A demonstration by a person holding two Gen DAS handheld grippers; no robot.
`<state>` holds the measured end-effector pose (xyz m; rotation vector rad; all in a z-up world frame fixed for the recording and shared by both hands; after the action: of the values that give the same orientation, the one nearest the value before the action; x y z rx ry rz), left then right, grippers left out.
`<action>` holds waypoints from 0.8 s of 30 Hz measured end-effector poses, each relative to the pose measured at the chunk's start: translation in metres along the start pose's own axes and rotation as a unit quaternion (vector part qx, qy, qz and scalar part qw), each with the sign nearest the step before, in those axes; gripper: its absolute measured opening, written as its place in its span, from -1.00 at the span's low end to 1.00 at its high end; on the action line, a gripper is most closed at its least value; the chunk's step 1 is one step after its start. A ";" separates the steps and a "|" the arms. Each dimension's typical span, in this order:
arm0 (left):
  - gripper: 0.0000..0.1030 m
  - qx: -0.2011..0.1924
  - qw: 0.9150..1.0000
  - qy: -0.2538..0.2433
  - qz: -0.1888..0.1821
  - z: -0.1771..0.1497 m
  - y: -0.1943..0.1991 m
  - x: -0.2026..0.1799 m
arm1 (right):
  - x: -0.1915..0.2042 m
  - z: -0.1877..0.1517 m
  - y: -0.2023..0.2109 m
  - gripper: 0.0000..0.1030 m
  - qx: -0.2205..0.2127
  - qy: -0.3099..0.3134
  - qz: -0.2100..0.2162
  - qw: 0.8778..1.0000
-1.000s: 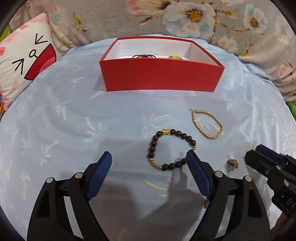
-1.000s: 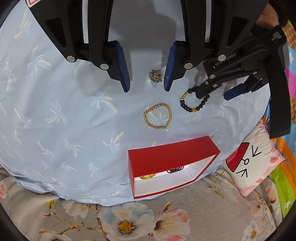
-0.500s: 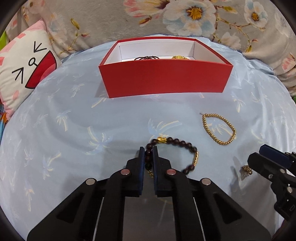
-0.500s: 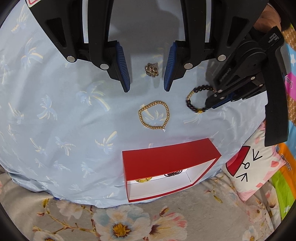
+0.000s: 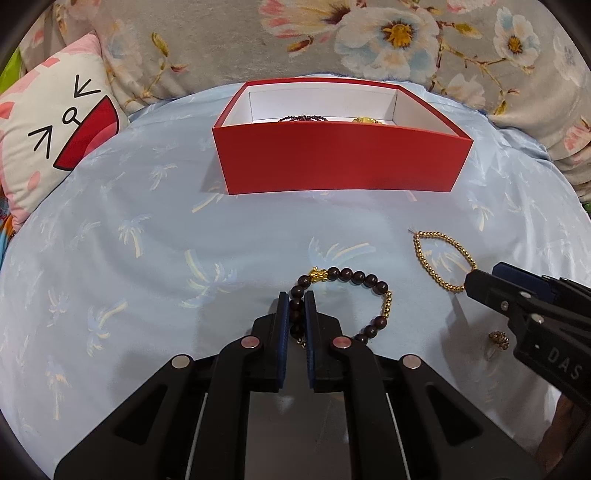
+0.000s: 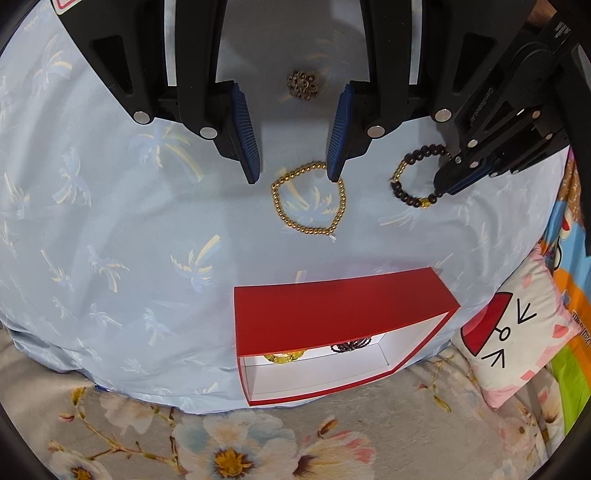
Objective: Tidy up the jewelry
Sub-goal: 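Grasp the black bead bracelet with the left tool while the right tool grasps the gold bead bracelet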
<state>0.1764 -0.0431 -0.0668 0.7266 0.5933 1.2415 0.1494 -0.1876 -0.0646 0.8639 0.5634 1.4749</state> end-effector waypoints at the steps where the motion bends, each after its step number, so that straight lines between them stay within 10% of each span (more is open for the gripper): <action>1: -0.85 0.000 1.000 -0.001 0.001 0.000 0.000 -0.001 | -0.001 0.002 -0.002 -0.27 0.000 -0.001 -0.002 1.000; 24: -0.85 0.000 1.000 0.000 0.000 0.001 -0.001 0.001 | 0.003 0.005 -0.015 -0.93 -0.007 0.045 -0.049 0.998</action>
<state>0.1776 -0.0424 -0.0667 0.7270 0.5930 1.2406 0.1626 -0.1839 -0.0724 0.7518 0.6527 1.4325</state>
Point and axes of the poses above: each gripper's, at about its wrist camera, not at the fingertips, and y roughly against the way its jaws point, x to its left, z to its top, the point moved 9 cm from there along -y, roughly the way its jaws point, and after that the axes turned 2 degrees about y, right-handed, at the moved point
